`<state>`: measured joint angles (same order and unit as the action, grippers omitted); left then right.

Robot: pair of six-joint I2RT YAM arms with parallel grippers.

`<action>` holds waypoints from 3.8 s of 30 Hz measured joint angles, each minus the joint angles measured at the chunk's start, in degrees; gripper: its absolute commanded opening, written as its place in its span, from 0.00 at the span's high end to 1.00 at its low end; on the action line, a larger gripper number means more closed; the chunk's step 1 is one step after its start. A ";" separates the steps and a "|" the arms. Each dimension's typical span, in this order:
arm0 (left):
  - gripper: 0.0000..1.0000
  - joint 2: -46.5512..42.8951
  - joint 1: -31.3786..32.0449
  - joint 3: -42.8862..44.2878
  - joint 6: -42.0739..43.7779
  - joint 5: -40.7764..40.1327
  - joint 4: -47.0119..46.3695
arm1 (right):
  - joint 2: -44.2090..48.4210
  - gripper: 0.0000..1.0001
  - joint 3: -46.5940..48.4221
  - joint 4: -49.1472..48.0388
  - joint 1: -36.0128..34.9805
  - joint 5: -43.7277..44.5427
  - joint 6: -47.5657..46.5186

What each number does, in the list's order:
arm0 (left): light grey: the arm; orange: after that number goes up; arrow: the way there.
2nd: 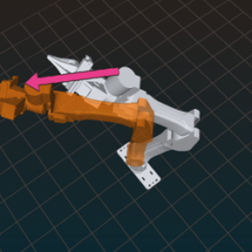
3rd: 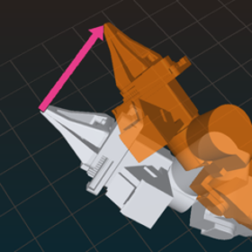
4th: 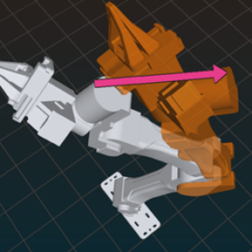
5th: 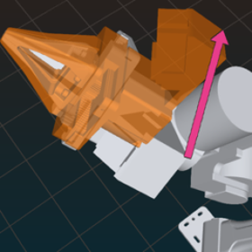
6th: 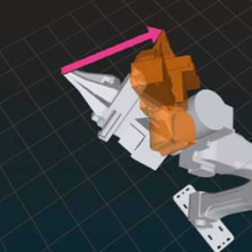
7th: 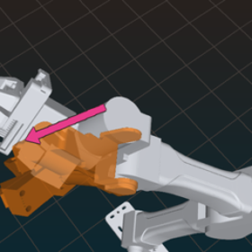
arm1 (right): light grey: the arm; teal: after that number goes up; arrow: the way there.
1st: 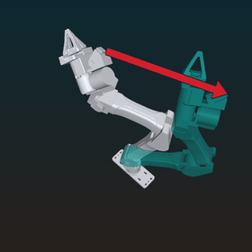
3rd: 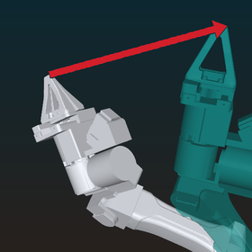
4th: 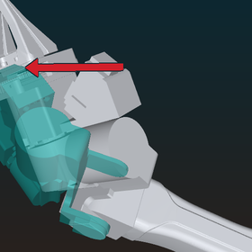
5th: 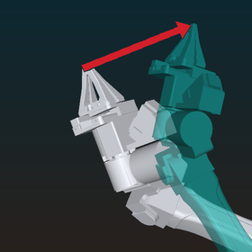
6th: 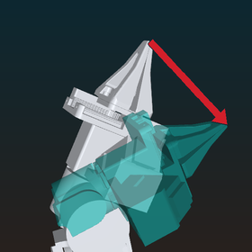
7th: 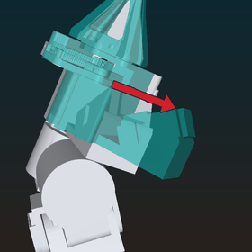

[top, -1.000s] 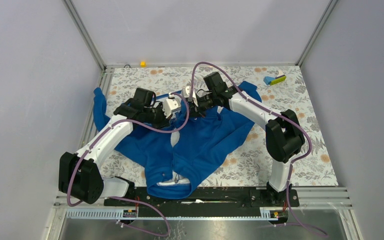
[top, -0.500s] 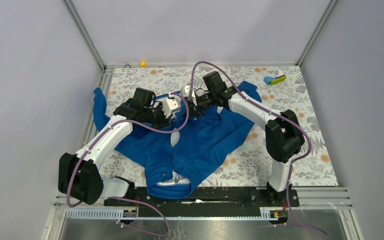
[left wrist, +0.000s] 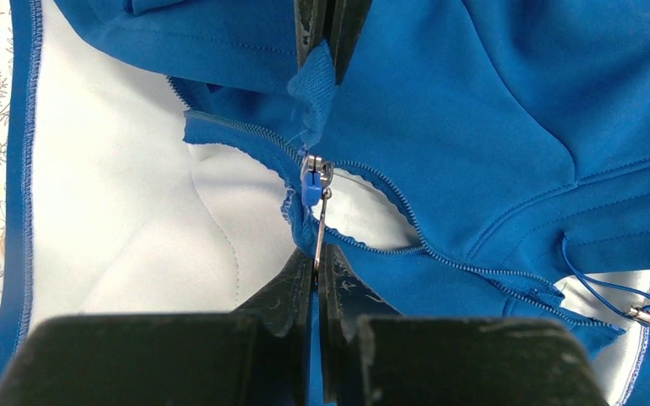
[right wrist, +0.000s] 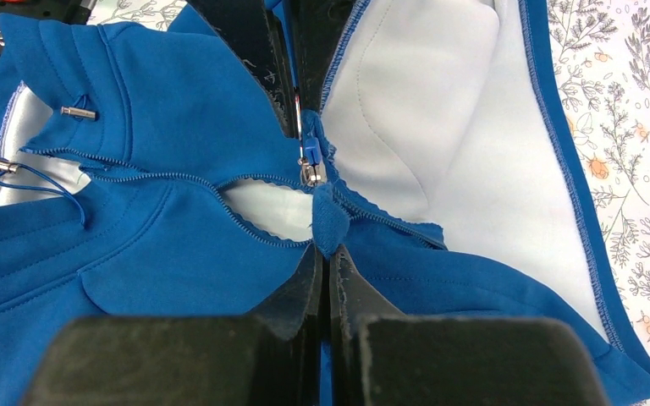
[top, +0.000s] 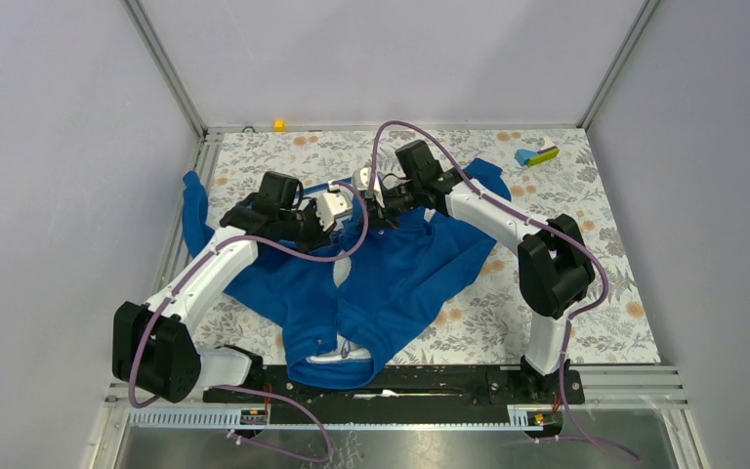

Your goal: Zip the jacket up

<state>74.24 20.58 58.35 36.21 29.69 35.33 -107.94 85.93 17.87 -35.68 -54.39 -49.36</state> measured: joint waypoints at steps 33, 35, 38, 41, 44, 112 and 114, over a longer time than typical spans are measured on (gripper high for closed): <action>1.00 -0.31 0.00 -0.85 0.00 -0.46 -1.27 | 0.00 1.00 0.02 0.48 0.00 0.98 -0.70; 1.00 -0.31 0.00 -0.85 -0.02 -0.46 -1.25 | 0.00 1.00 0.00 -0.11 0.00 1.22 -0.20; 1.00 -0.37 0.00 -0.87 -0.02 -0.46 -1.25 | 0.00 1.00 0.00 -0.94 0.00 1.27 0.39; 1.00 -0.50 0.00 -0.87 -0.02 -0.46 -1.25 | 0.00 1.00 -0.02 -1.07 0.00 1.27 0.70; 1.00 -0.63 0.00 -0.87 0.00 -0.46 -1.25 | 0.00 1.00 -0.04 -1.07 -0.02 1.22 0.76; 1.00 -0.94 1.31 -0.87 0.00 -2.19 1.09 | -0.83 1.00 -18.84 -64.52 -2.64 -6.45 38.69; 0.94 -1.09 1.25 -0.87 -0.04 -2.80 1.11 | -2.08 1.00 -19.23 -68.98 -2.38 -6.88 41.90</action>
<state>73.14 21.82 57.47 36.16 26.89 36.45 -110.02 66.70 -51.11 -38.06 -61.28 -7.46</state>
